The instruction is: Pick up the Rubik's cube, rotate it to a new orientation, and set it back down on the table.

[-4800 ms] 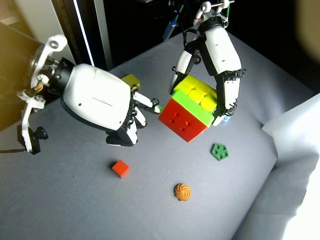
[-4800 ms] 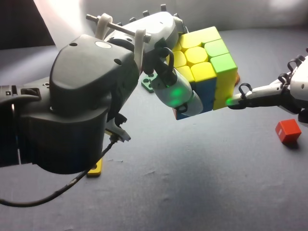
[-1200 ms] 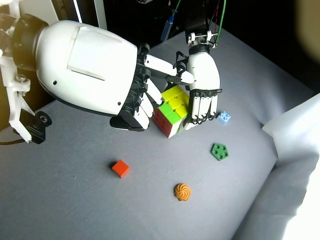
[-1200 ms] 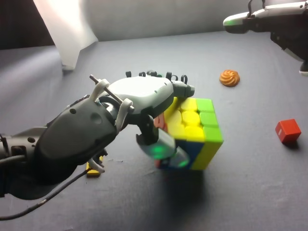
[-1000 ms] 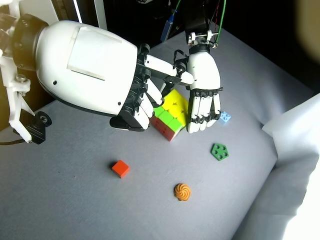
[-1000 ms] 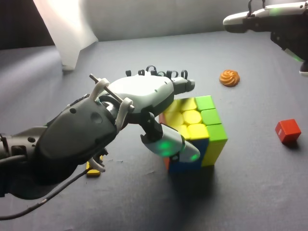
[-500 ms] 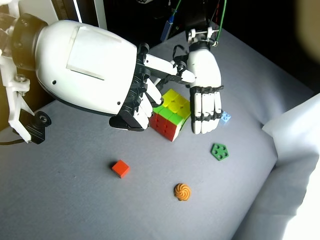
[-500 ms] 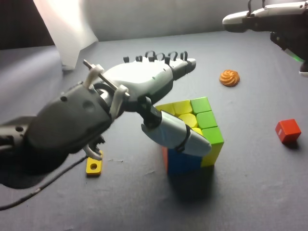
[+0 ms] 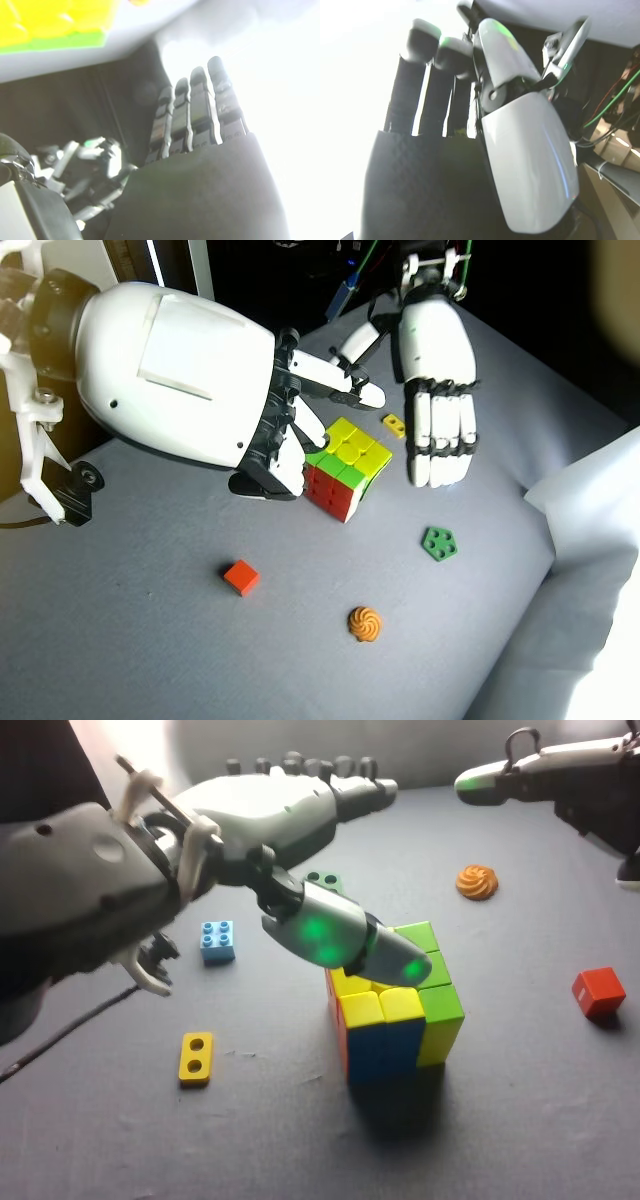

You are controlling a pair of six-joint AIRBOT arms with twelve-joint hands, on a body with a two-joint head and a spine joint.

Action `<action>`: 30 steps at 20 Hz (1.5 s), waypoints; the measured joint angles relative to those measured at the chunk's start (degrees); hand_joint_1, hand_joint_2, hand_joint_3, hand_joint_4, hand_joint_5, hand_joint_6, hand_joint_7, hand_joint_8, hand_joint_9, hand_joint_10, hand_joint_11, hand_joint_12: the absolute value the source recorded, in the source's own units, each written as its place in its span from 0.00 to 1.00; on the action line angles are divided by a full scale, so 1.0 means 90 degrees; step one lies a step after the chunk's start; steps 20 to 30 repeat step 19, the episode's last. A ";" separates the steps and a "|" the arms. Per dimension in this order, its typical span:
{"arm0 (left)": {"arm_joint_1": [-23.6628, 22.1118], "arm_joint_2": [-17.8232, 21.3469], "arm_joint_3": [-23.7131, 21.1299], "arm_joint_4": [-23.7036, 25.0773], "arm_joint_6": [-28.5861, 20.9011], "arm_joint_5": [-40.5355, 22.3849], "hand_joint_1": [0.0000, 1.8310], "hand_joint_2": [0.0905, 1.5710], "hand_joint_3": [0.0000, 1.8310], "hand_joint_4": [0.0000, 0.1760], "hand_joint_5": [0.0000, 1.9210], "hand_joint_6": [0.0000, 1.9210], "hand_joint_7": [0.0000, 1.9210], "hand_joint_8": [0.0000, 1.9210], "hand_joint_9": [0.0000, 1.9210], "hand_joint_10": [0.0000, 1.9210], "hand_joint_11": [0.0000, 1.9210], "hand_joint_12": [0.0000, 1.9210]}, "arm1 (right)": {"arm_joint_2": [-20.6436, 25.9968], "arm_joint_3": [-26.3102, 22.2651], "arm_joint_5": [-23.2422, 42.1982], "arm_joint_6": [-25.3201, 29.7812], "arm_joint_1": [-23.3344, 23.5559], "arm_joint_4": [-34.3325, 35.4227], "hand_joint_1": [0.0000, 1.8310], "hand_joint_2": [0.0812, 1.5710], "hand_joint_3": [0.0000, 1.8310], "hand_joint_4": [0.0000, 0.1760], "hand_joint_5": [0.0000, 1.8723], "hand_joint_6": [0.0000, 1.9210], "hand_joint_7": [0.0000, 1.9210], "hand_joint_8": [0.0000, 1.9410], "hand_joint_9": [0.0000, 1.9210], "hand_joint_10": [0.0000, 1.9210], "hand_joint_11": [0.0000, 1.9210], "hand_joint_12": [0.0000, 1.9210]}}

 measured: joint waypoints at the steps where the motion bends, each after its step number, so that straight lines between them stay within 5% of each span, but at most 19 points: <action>1: -0.0041 0.0029 0.0000 -0.0056 0.0075 0.0102 0.26 0.43 0.00 0.00 0.06 0.00 0.06 0.00 0.06 0.00 0.00 0.19 | -0.0002 -0.0036 -0.0002 0.0000 -0.0002 -0.0119 0.86 0.75 0.01 1.00 0.05 0.00 0.41 1.00 0.51 1.00 0.47 1.00; 6: -0.0114 0.0175 -0.0158 -0.0153 0.0255 0.0350 0.23 0.43 0.00 0.00 0.05 0.00 0.06 0.00 0.07 0.00 0.00 0.21 | 0.0000 -0.0075 0.0017 0.0000 -0.0002 -0.0189 0.86 0.75 0.00 1.00 0.07 0.00 0.42 1.00 0.52 1.00 0.50 1.00; 8: -0.0114 0.0204 -0.0158 -0.0172 0.0267 0.0384 0.19 0.46 0.00 0.00 0.05 0.00 0.06 0.00 0.06 0.00 0.00 0.19 | -0.0002 -0.0075 -0.0002 0.0000 -0.0005 -0.0192 0.71 0.81 0.03 1.00 0.09 0.01 0.32 0.86 0.43 1.00 0.39 1.00; 10: -0.0121 0.0253 -0.0158 -0.0172 0.0265 0.0474 0.18 0.49 0.01 0.00 0.05 0.00 0.05 0.00 0.06 0.00 0.00 0.17 | -0.0002 -0.0075 -0.0015 -0.0005 -0.0034 -0.0248 0.66 0.87 0.01 0.89 0.06 0.00 0.26 0.91 0.31 1.00 0.31 1.00; 11: -0.0143 0.0255 -0.0158 -0.0177 0.0272 0.0481 0.15 0.54 0.00 0.00 0.07 0.00 0.06 0.00 0.07 0.00 0.00 0.21 | -0.0002 -0.0075 -0.0012 -0.0007 -0.0034 -0.0313 0.65 0.89 0.00 0.74 0.06 0.00 0.25 0.91 0.27 0.90 0.23 1.00; 12: -0.0168 0.0270 -0.0158 -0.0168 0.0272 0.0508 0.12 0.59 0.01 0.00 0.09 0.01 0.09 0.01 0.09 0.01 0.00 0.25 | -0.0002 -0.0097 -0.0012 -0.0007 -0.0034 -0.0396 0.34 0.93 0.00 0.45 0.09 0.00 0.27 0.54 0.26 0.67 0.15 0.88; 13: -0.0187 0.0277 -0.0158 -0.0170 0.0270 0.0529 0.08 0.66 0.01 0.00 0.14 0.01 0.15 0.01 0.14 0.02 0.00 0.30 | -0.0002 -0.0109 -0.0015 -0.0019 -0.0034 -0.0464 0.17 0.96 0.00 0.37 0.10 0.00 0.32 0.25 0.27 0.46 0.11 0.78; 14: -0.0189 0.0282 -0.0158 -0.0170 0.0272 0.0527 0.08 0.70 0.00 0.00 0.19 0.01 0.21 0.01 0.19 0.02 0.00 0.38 | -0.0002 -0.0117 -0.0007 -0.0017 -0.0034 -0.0500 0.09 0.98 0.00 0.35 0.11 0.00 0.36 0.10 0.29 0.34 0.09 0.74; 16: -0.0194 0.0284 -0.0158 -0.0209 0.0272 0.0568 0.10 0.78 0.00 0.00 0.30 0.03 0.33 0.07 0.30 0.09 0.05 0.49 | -0.0002 -0.0136 0.0012 -0.0017 -0.0034 -0.0512 0.09 0.97 0.00 0.00 0.20 0.00 0.42 0.05 0.30 0.40 0.13 0.75; 17: -0.0204 0.0289 -0.0160 -0.0204 0.0272 0.0595 0.09 0.83 0.00 0.00 0.22 0.39 0.26 0.41 0.23 0.46 0.06 0.66 | -0.0002 -0.0136 0.0024 -0.0017 -0.0034 -0.0515 0.11 0.96 0.00 0.00 0.30 0.01 0.40 0.16 0.29 0.53 0.17 0.78; 18: -0.0209 0.0325 -0.0165 -0.0204 0.0272 0.0619 0.12 0.89 0.01 0.00 0.17 0.75 0.20 0.78 0.17 0.83 0.05 0.87 | -0.0002 -0.0136 0.0027 -0.0017 -0.0034 -0.0525 0.28 0.95 0.00 0.36 0.22 0.77 0.28 0.59 0.24 0.79 0.17 0.93; 19: -0.0209 0.0345 -0.0163 -0.0216 0.0272 0.0617 0.26 0.93 0.01 0.50 0.19 0.95 0.22 0.96 0.21 0.97 0.14 0.97 | 0.0002 -0.0141 0.0027 -0.0017 -0.0034 -0.0566 0.14 0.97 0.00 0.00 0.20 0.91 0.21 0.92 0.23 0.96 0.21 0.99; 30: -0.0209 0.0345 -0.0163 -0.0216 0.0272 0.0617 0.26 0.93 0.01 0.50 0.19 0.95 0.22 0.96 0.21 0.97 0.14 0.97 | 0.0002 -0.0141 0.0027 -0.0017 -0.0034 -0.0566 0.14 0.97 0.00 0.00 0.20 0.91 0.21 0.92 0.23 0.96 0.21 0.99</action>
